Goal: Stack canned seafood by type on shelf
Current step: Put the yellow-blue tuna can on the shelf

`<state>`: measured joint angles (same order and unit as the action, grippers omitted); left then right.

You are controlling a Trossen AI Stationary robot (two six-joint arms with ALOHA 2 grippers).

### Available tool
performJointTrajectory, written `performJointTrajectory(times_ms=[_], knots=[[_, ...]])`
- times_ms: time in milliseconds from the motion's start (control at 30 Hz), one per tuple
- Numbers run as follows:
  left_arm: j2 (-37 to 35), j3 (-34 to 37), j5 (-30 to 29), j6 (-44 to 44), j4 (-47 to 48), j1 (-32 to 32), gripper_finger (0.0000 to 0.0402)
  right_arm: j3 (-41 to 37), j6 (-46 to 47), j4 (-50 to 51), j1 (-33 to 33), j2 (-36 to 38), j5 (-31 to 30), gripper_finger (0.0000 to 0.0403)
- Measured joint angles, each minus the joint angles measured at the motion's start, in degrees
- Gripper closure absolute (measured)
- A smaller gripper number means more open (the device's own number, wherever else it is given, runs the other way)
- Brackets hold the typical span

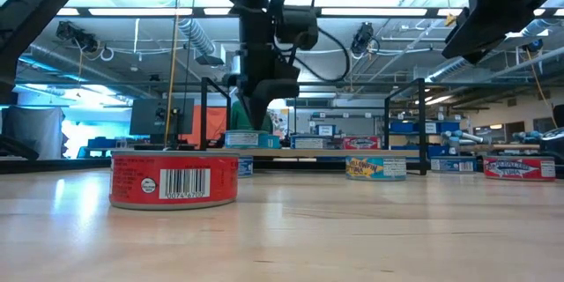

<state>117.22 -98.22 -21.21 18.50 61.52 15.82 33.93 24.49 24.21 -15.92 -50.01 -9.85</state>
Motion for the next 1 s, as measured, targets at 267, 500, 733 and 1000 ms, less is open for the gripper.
performJointTrajectory(times_ms=[267,500,733,1000], knots=[[-0.4,3.6,0.5,0.0,-5.6,1.6,0.0400,0.0,0.4,0.6,1.1,0.5,0.0,0.0398],[-0.2,3.4,2.0,-0.2,-10.3,1.8,0.0401,0.0,0.4,0.8,2.0,0.6,0.1,0.0398],[-0.3,3.4,2.8,-0.2,-11.1,1.7,0.0401,0.0,0.4,0.7,2.7,0.6,0.5,0.0398],[-7.5,3.8,5.2,0.0,-10.4,-0.8,0.0401,0.0,0.2,0.4,2.7,0.6,0.5,0.0398]])
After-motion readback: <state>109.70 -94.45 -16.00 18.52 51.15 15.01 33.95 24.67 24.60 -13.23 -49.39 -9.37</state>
